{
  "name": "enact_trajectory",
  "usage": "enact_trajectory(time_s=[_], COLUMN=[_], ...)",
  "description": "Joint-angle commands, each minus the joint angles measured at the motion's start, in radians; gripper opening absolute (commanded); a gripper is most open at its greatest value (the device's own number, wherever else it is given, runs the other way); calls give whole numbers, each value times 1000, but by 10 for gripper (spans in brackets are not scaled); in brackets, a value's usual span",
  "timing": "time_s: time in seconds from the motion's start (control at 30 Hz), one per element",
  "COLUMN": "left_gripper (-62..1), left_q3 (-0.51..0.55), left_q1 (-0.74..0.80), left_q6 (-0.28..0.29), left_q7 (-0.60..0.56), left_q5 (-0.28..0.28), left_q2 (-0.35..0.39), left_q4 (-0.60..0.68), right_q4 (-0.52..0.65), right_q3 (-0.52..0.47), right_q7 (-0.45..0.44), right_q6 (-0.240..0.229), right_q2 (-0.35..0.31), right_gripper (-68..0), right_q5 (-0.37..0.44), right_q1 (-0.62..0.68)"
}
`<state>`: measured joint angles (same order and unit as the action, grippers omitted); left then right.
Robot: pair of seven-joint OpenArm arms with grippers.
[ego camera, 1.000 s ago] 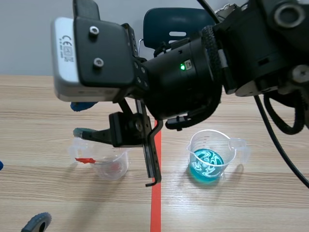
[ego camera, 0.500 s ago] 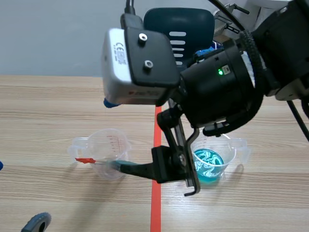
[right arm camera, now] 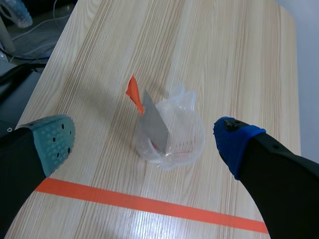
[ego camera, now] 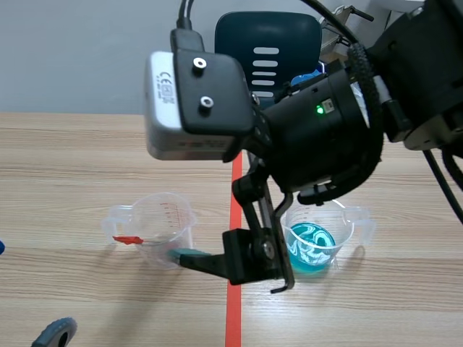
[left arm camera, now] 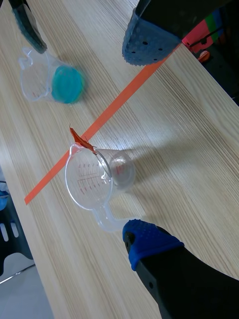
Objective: Do the redox reaction experiment
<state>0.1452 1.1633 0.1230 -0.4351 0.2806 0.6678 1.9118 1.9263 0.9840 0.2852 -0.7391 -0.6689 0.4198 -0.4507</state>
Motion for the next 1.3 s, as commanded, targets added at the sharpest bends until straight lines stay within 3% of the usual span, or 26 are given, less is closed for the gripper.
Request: enact_trajectory(time_s=[0.0, 0.3, 0.67, 0.93, 1.27], left_gripper=[14, 14, 14, 14, 14], left_q3=[2, 2, 2, 2, 2], left_q1=[-3, -3, -3, -3, -3], left_q6=[-2, -1, -1, -1, -1], left_q7=[-13, -13, -13, -13, -13], left_q5=[7, 7, 7, 7, 7], left_q2=[-3, -3, -3, -3, -3], left_q4=[13, 13, 13, 13, 13], right_q4=[7, -36, -124, -185, -278], right_q3=[2, 87, 98, 101, 169], right_q7=[-3, 5, 11, 47, 45], right_q6=[-6, -6, -6, -6, -6], right_q2=[16, 75, 165, 234, 298], right_gripper=[-106, -106, -106, -106, -129], right_q5=[6, -44, -106, -107, -156], right_q1=[-14, -15, -15, -15, -15])
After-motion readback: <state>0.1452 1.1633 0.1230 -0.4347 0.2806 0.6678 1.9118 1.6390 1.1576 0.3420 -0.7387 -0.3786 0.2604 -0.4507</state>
